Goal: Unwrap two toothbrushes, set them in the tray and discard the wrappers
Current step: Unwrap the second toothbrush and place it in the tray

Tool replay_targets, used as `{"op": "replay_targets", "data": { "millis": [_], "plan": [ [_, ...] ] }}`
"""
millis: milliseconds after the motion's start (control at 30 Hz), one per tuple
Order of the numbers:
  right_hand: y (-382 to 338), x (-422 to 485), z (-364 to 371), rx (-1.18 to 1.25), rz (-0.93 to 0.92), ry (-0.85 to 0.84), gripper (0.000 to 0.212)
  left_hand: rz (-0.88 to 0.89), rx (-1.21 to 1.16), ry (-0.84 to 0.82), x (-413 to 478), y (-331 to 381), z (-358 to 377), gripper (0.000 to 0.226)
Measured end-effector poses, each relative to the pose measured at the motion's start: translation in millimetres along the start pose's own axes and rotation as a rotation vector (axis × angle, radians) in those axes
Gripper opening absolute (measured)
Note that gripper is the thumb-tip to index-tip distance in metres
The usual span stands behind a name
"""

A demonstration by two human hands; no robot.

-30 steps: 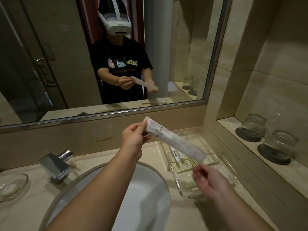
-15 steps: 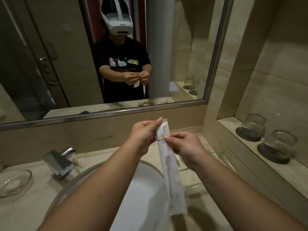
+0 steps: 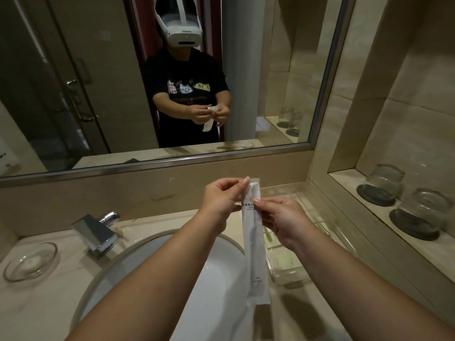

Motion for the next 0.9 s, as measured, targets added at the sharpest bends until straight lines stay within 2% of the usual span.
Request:
{"op": "replay_targets", "data": {
  "millis": [67,133,167,233,300,400,567,667,767,900],
  "plan": [
    [1.6,1.9,-1.8,-0.018,-0.008,0.011,0.015,0.033,0.047,0.009,1.7,-1.0,0.0,0.011],
    [-1.5,2.8,-5.2,-0.046,-0.064,0.051,0.006,0.039,0.084,0.009,1.8,-1.9,0.4,0.014],
    [-6.6,4.2,-7.8,-0.073,-0.115,0.076,0.011,0.035,0.101,0.004,1.5,-2.6,0.7,0.015],
    [-22.2,4.7,-9.4,-0.179,-0.198,0.095,0.019,0.023,0.13,-0.012,1.2,-2.8,1.1,0.016],
    [-36.6,4.4,-8.1,-0.337,-0.231,0.092,0.013,0.023,0.131,-0.02,1.8,-2.0,2.3,0.018],
    [-48.3,5.0,-5.3,-0.442,-0.204,0.06,0.008,0.038,0.114,-0.023,2.6,-0.4,4.5,0.021],
    [-48.9,5.4,-2.2,-0.393,-0.124,-0.027,0.007,0.08,0.19,-0.089,0.4,-2.6,6.4,0.023],
    [-48.7,3.8,-1.7,-0.57,-0.144,-0.046,0.007,0.115,0.255,-0.083,-1.2,-6.1,7.3,0.025],
    [-50.1,3.7,-0.9,-0.785,-0.264,0.007,0.01,0.107,0.269,-0.079,-2.0,-7.5,8.6,0.028],
    [-44.4,2.4,3.4,-0.844,-0.531,0.182,0.012,0.035,0.123,0.003,1.2,-3.2,12.6,0.031]
  ]
}}
Point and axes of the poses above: each hand's wrist, its own x-axis towards the middle knuckle, its own z-axis out of the palm, y = z × x, the point moved 2 cm from there along x, towards the middle knuckle, and after that the axes turned 10 degrees about z, right-handed, at the moved point
